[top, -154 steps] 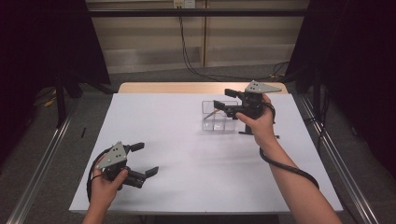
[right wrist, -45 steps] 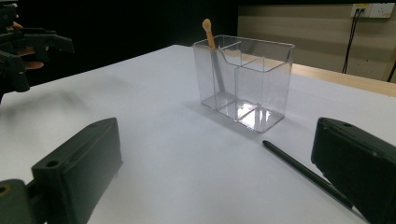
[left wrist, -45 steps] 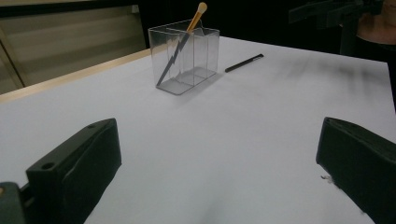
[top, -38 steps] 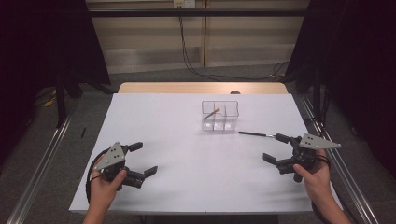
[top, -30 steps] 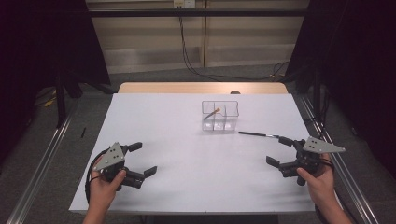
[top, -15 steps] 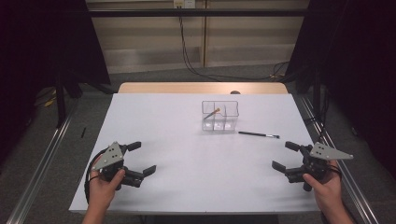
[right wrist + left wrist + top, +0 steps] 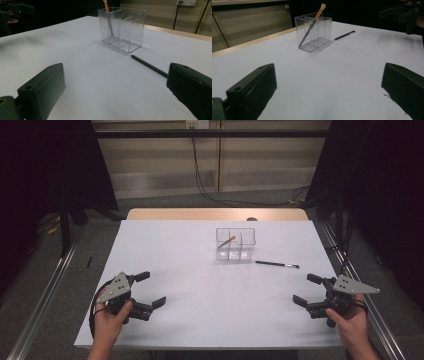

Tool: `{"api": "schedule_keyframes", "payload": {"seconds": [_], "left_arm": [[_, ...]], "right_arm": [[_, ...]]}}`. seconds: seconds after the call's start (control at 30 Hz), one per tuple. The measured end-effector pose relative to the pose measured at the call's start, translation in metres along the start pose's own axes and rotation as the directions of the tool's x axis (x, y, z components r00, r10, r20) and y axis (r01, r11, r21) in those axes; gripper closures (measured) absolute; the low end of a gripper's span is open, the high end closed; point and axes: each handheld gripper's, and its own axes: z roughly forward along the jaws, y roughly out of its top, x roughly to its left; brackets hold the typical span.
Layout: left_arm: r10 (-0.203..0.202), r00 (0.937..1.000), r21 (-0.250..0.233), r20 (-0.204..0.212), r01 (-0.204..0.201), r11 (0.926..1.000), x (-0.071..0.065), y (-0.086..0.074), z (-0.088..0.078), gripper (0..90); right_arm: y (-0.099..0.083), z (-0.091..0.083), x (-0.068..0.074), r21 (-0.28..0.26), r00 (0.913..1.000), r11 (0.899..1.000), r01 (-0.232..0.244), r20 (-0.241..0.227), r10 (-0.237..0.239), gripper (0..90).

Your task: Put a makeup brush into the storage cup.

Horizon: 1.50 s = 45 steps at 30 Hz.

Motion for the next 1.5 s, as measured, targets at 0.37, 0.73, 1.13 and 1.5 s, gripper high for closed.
{"api": "schedule_keyframes", "payload": {"seconds": [0.37, 0.73, 1.13, 1.5], "left_arm": [[-0.002, 1.0, 0.0, 0.001, 0.002, 1.0, 0.0, 0.0, 0.001, 0.0], [-0.005, 1.0, -0.003, 0.004, 0.005, 1.0, 0.0, -0.001, 0.001, 0.0], [-0.005, 0.9999, 0.0, 0.013, 0.005, 1.0, -0.001, -0.001, 0.002, 0.0], [-0.001, 0.9999, 0.004, 0.015, 0.001, 1.0, 0.0, -0.001, 0.002, 0.0]], "right_arm": [[0.007, 0.008, -0.01, 0.004, 0.9999, 1.0, -0.006, 0.012, 0.005, 1.5], [0.016, 0.025, -0.023, 0.003, 0.9995, 1.0, -0.005, 0.03, 0.005, 1.7], [0.028, 0.043, -0.04, 0.0, 0.9988, 1.0, -0.013, 0.048, 0.013, 2.2], [0.034, 0.062, -0.054, 0.018, 0.9976, 1.0, -0.021, 0.066, 0.02, 2.3]]}}
